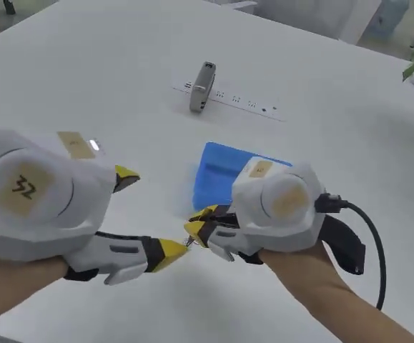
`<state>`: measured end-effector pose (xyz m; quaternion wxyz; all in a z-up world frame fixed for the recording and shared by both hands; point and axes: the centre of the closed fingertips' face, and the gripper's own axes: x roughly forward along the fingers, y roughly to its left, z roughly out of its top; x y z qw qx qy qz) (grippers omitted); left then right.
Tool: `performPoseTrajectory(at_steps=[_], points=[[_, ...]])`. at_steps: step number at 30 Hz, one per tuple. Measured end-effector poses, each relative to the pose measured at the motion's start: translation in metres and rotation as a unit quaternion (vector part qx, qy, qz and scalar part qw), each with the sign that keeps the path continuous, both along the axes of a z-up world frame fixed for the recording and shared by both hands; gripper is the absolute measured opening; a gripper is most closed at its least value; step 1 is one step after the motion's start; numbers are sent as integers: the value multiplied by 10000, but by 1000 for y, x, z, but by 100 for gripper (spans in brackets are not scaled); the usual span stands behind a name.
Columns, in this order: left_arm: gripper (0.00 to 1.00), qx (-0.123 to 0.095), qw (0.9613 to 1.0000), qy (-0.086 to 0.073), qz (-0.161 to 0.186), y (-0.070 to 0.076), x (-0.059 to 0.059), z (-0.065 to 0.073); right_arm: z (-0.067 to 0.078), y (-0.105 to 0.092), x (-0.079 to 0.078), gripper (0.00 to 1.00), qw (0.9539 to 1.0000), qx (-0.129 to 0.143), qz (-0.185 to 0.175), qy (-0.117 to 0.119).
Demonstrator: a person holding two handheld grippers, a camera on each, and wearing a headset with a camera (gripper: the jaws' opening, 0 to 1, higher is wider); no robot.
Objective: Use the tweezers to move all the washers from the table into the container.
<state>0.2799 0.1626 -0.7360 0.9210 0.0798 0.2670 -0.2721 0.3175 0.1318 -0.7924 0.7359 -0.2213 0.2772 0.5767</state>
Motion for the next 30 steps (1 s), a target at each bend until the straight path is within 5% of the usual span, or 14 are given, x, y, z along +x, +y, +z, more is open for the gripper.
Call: performPoseTrajectory(at_steps=[9, 15, 20, 30], points=[[99, -41, 9988, 198, 438, 6, -16, -3, 38, -8, 6, 0, 9995, 259, -87, -137], [99, 87, 9983, 242, 518, 6, -19, -6, 57, -9, 16, 0, 9989, 330, -124, -324], [99, 61, 9975, 305, 628, 5, -25, -7, 72, -13, 38, 0, 9968, 417, -342, -591], [99, -50, 9964, 254, 808, 8, -27, -3, 58, -13, 78, 1, 9946, 449, -807, -474]])
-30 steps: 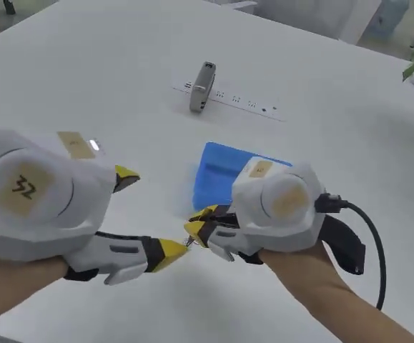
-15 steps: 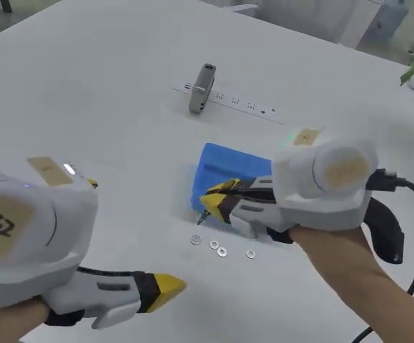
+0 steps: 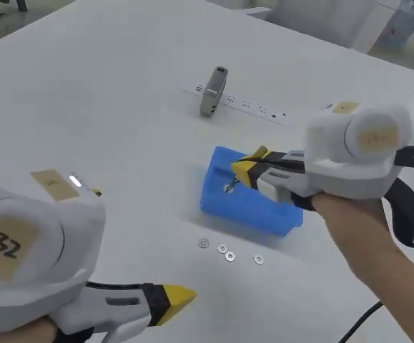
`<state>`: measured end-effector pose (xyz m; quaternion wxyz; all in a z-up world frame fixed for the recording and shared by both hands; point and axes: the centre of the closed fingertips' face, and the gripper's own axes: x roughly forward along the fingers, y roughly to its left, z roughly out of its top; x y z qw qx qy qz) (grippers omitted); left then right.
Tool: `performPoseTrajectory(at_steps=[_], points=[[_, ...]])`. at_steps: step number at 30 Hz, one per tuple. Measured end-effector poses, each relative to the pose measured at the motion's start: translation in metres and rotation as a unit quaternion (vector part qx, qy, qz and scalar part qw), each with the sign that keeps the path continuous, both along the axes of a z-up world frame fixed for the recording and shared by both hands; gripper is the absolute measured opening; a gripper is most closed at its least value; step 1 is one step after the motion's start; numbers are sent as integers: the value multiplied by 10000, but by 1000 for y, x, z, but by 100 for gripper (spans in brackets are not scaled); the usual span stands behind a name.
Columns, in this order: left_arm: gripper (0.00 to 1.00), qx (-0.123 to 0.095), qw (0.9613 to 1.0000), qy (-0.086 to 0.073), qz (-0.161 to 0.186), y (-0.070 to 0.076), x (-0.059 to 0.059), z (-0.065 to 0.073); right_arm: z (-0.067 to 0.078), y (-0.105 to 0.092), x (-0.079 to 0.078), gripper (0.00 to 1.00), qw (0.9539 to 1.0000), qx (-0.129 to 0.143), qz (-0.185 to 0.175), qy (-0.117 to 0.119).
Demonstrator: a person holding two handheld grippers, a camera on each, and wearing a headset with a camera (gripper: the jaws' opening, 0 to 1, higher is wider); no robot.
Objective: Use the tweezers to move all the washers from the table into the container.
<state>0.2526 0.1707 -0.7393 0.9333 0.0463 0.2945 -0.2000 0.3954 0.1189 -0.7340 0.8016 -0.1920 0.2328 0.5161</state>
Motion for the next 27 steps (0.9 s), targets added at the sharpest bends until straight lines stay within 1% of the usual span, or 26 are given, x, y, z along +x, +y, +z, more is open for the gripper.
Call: performPoseTrajectory(at_steps=[1, 3, 4, 5, 6, 8, 10, 11, 12, 14, 15, 16, 17, 19, 21, 23, 27], points=[[99, -2, 10000, 7, 15, 1, 0, 0, -3, 0, 4, 0, 10000, -32, -22, -17], [99, -12, 10000, 10, 47, 2, -1, 0, -9, 2, 7, 0, 10000, -65, -51, 48], [99, -25, 10000, 1, 53, 2, -2, 1, -14, 4, 11, 0, 9999, -68, -95, 66], [99, -41, 9999, -62, 112, 3, -2, 3, -17, 4, 14, 0, 9999, -68, -120, 79], [99, -48, 9999, -70, 133, 4, -3, 3, -20, 5, 16, 0, 9998, -65, -143, 117], [99, -60, 9998, -44, 170, 4, -4, 3, -26, 8, 20, 1, 9997, -59, -194, 158], [99, -47, 9997, -65, 220, 6, -5, 3, -35, 10, 24, 1, 9993, -74, -256, 260], [99, -50, 9997, -64, 236, 6, -5, 2, -37, 10, 25, 1, 9992, -74, -274, 284], [99, -59, 9996, -37, 255, 6, -5, 1, -40, 10, 27, 1, 9991, -70, -306, 297], [99, -63, 9997, 46, 249, 6, -7, -1, -46, 10, 29, 1, 9983, -29, -437, 397], [99, -56, 9996, 64, 256, 6, -7, -2, -51, 10, 32, 1, 9977, -17, -515, 444], [99, -49, 9996, 71, 264, 6, -7, -3, -56, 10, 33, 1, 9969, 14, -574, 547], [99, -48, 9996, 77, 277, 6, -8, -3, -59, 13, 33, 1, 9962, 68, -614, 610], [99, -35, 9996, 86, 285, 6, -7, -3, -64, 12, 32, 1, 9957, 54, -640, 662], [99, 6, 9995, 89, 294, 7, -7, -4, -67, 13, 30, 1, 9955, 32, -656, 684], [99, 52, 9995, 89, 282, 7, -6, -5, -64, 13, 29, 1, 9951, 74, -693, 696], [99, 30, 9996, 84, 265, 6, -6, -5, -64, 13, 30, 1, 9951, 35, -686, 710]])
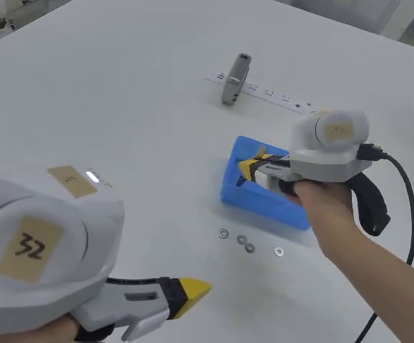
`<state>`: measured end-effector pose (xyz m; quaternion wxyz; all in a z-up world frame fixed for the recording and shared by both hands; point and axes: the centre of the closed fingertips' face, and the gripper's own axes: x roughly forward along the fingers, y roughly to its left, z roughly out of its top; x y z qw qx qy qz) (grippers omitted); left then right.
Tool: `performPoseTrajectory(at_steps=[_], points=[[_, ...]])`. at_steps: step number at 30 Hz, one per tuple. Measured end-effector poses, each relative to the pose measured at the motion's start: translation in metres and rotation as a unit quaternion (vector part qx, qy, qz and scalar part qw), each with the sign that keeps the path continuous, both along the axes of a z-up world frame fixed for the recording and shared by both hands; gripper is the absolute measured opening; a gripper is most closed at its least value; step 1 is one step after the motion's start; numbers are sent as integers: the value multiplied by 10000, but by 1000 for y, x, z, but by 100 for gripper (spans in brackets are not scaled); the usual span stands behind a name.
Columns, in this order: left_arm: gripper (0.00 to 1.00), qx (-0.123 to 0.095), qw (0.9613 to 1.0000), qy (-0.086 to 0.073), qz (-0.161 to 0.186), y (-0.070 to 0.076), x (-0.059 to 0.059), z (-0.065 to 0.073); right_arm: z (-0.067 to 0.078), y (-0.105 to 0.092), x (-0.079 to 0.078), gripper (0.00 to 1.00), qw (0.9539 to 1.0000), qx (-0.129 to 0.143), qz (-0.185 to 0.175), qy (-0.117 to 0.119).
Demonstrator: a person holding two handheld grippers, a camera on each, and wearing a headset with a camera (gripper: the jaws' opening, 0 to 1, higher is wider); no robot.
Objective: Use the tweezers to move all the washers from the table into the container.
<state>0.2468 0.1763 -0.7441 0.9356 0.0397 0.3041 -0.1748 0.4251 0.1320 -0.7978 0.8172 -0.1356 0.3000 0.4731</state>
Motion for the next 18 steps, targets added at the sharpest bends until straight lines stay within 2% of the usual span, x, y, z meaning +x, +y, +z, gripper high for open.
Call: performPoseTrajectory(at_steps=[4, 7, 14, 16, 18], points=[[99, 2, 10000, -26, -27, -1, 1, 1, 1, -2, -1, 1, 10000, -50, 27, -28], [99, -9, 10000, -46, -39, -2, 1, 2, 9, -4, -1, 2, 10000, 5, -6, -55], [99, -15, 9999, -106, -54, -3, 1, 5, 35, -10, -6, 2, 9994, 162, 17, -318], [99, -26, 9999, -105, -65, -3, 1, 5, 36, -9, -5, 2, 9992, 113, 11, -377], [99, -25, 9999, -103, -69, -3, 1, 5, 33, -9, -7, 2, 9994, 99, -17, -319]])
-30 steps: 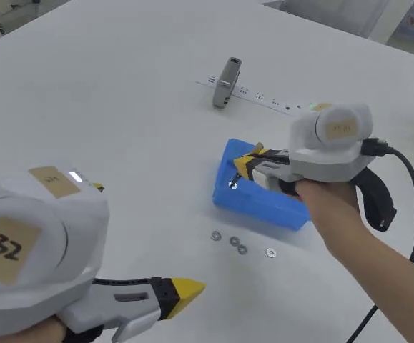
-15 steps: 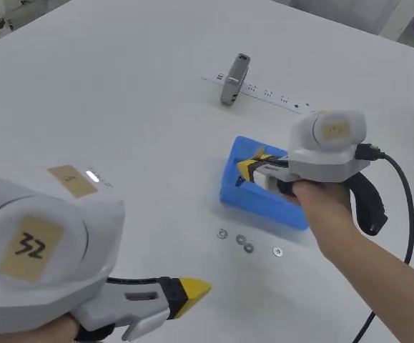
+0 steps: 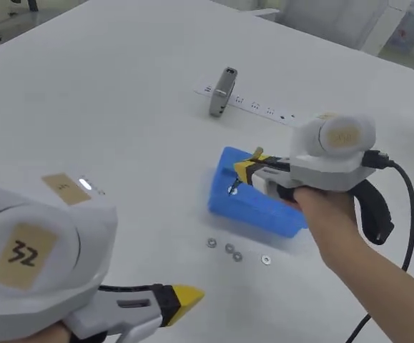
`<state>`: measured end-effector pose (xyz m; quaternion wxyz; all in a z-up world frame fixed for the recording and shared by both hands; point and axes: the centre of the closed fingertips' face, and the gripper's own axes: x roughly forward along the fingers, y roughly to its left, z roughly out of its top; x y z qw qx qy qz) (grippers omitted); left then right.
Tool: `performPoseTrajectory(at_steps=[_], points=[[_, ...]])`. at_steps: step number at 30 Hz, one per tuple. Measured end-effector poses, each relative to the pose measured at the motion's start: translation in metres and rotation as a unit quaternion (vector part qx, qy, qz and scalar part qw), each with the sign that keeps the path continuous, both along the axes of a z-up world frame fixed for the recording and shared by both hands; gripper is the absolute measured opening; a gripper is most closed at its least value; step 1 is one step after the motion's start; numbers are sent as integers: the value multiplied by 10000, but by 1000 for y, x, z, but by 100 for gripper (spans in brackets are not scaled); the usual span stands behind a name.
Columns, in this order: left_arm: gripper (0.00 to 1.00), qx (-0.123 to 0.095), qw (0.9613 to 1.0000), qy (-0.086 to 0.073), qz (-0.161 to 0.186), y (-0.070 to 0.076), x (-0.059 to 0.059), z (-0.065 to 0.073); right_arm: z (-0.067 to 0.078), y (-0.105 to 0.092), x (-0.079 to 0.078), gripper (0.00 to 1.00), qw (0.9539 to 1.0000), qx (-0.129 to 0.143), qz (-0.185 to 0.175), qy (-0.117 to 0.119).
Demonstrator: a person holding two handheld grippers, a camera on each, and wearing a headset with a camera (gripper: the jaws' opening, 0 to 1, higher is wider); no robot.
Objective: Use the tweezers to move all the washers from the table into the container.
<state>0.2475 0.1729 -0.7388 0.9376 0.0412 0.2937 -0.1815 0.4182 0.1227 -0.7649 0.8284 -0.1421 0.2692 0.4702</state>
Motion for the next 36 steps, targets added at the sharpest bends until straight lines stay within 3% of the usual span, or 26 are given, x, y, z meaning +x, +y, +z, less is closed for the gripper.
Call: performPoseTrajectory(at_steps=[6, 15, 19, 26, 36], points=[[99, 28, 10000, -23, 10, 3, -2, 3, -5, -1, -2, 2, 9999, -11, -34, 100], [99, 58, 10000, -48, 44, 4, -1, 4, 30, -4, -24, 2, 9992, 409, -1, -12], [99, 79, 9999, -56, 37, 4, -2, 4, 35, -4, -38, 2, 9983, 580, -10, 46], [99, 51, 9999, -109, 72, 6, -1, 3, 16, -3, -63, 2, 9981, 562, -106, 231], [99, 130, 9999, -50, 35, 6, -1, 1, -10, -5, -69, 2, 9974, 522, -220, 446]])
